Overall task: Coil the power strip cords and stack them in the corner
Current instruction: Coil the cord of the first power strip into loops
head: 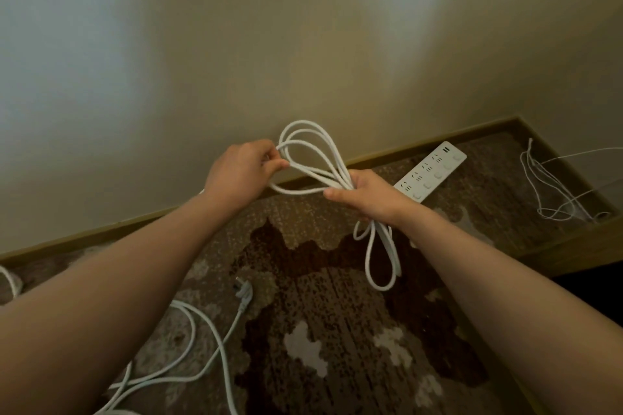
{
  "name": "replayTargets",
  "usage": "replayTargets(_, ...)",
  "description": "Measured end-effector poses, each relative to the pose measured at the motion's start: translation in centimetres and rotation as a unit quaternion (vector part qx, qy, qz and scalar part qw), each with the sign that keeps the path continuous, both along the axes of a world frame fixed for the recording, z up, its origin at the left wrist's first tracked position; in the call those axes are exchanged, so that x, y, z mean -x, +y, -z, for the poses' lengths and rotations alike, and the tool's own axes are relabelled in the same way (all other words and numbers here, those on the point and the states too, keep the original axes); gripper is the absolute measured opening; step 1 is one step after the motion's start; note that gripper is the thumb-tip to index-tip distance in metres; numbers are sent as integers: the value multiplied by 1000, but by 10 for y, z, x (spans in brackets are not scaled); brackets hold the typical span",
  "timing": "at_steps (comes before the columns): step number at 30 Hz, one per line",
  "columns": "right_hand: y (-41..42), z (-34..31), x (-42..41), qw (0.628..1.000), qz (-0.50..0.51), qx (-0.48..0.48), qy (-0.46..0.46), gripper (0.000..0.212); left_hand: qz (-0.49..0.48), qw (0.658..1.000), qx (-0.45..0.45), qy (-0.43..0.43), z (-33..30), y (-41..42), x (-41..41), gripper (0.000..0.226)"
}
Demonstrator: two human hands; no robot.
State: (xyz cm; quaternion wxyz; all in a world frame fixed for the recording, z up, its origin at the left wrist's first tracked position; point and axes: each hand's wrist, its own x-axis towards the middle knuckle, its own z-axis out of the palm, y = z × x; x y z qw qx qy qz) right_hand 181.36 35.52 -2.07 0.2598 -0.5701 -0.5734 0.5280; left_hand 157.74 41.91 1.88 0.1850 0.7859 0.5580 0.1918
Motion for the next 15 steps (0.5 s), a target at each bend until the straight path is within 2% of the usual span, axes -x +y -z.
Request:
replayTargets(2,-1,1,3,1000,-18,13,-1,21,-20,1000,-9,-18,2,-1,-4,18)
replayTargets(9,2,0,-6,996,79,-27,-21,25,-39,999,32,-19,14,-7,16,23)
replayTargets(12,3,-1,-15,991,129,-17,-35,28,-13,998,62,6,21,-10,31,22)
replayTargets(15,2,-3,-22,984,173,-23,-38,27,41,990,136,12,33,-16,48,27)
